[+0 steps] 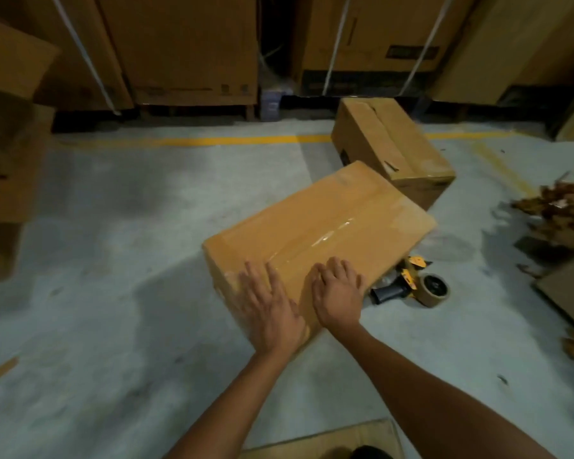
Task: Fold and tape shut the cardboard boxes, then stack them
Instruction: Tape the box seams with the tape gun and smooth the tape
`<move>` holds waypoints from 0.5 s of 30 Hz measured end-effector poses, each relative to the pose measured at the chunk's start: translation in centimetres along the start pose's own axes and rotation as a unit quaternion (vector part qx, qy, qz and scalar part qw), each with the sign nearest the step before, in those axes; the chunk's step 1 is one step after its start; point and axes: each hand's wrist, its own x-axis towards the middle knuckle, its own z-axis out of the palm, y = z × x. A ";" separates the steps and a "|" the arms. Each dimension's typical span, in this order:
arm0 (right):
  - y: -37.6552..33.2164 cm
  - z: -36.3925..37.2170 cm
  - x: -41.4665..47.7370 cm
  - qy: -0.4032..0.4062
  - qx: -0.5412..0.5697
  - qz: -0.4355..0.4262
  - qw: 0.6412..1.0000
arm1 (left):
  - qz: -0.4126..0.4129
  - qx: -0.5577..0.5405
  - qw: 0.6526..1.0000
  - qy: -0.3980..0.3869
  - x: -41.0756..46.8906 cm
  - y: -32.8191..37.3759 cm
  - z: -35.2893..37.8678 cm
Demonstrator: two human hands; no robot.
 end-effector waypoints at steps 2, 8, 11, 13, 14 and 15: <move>2.1 0.3 -0.1 0.082 0.039 0.079 0.993 | 0.128 0.079 0.988 -0.046 0.9 2.3 1.4; 11.4 1.9 1.9 0.169 0.276 0.269 0.907 | 0.305 0.168 0.916 -0.198 6.6 9.6 6.0; 16.3 3.2 4.0 0.083 0.356 0.368 0.855 | 0.365 0.179 0.890 -0.208 9.2 13.0 8.4; 18.8 4.2 5.6 0.013 0.416 0.445 0.793 | 0.385 0.175 0.884 -0.199 10.7 15.0 9.8; 19.7 4.8 6.3 -0.008 0.451 0.480 0.752 | 0.390 0.174 0.884 -0.191 11.4 15.7 10.5; 20.5 5.3 7.1 -0.023 0.486 0.507 0.711 | 0.391 0.174 0.886 -0.180 12.1 16.3 11.2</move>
